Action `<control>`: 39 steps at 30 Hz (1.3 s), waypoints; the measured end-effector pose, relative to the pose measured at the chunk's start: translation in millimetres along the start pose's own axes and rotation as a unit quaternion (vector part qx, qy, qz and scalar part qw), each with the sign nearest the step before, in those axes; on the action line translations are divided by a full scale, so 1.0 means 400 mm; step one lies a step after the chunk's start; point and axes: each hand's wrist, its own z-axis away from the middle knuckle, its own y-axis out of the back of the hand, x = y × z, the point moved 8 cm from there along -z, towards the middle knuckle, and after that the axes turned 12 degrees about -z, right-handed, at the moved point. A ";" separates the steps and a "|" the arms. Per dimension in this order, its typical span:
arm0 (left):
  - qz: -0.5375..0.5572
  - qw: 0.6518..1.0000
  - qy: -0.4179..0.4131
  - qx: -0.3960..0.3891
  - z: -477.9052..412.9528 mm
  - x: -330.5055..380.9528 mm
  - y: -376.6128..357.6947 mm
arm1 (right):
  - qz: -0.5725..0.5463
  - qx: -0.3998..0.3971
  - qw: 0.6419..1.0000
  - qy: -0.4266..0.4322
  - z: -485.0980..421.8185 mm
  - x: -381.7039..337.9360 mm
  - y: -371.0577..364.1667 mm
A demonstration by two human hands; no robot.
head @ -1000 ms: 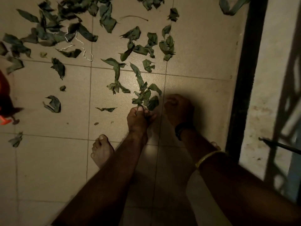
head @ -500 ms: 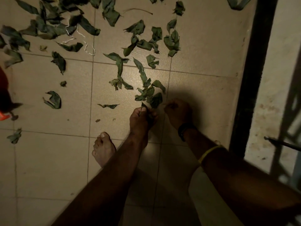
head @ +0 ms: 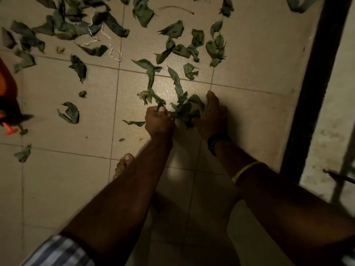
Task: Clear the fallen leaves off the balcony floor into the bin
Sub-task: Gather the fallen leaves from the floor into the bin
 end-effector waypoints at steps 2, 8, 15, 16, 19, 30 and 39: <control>-0.066 0.998 -0.022 0.000 -0.022 0.001 -0.021 | 0.061 -0.048 0.997 0.019 -0.025 0.009 -0.046; -0.124 0.989 -0.034 -0.074 -0.001 -0.001 -0.121 | 0.032 0.010 0.998 0.060 -0.007 0.030 -0.120; -0.059 0.986 0.018 -0.157 0.057 0.011 -0.089 | -0.021 0.033 0.999 0.027 0.072 -0.031 -0.057; -0.046 0.986 0.014 -0.160 0.079 0.031 -0.075 | -0.027 0.032 0.999 0.024 0.091 -0.054 -0.037; -0.014 0.987 0.003 -0.158 0.153 0.109 -0.005 | -0.028 0.034 0.998 0.036 0.162 -0.162 0.019; 0.017 0.978 -0.080 -0.193 0.416 0.444 0.437 | -0.006 0.021 0.996 0.083 0.509 -0.658 0.091; 0.069 0.991 -0.049 -0.105 0.496 0.443 0.757 | -0.006 -0.021 0.994 0.108 0.752 -0.853 -0.003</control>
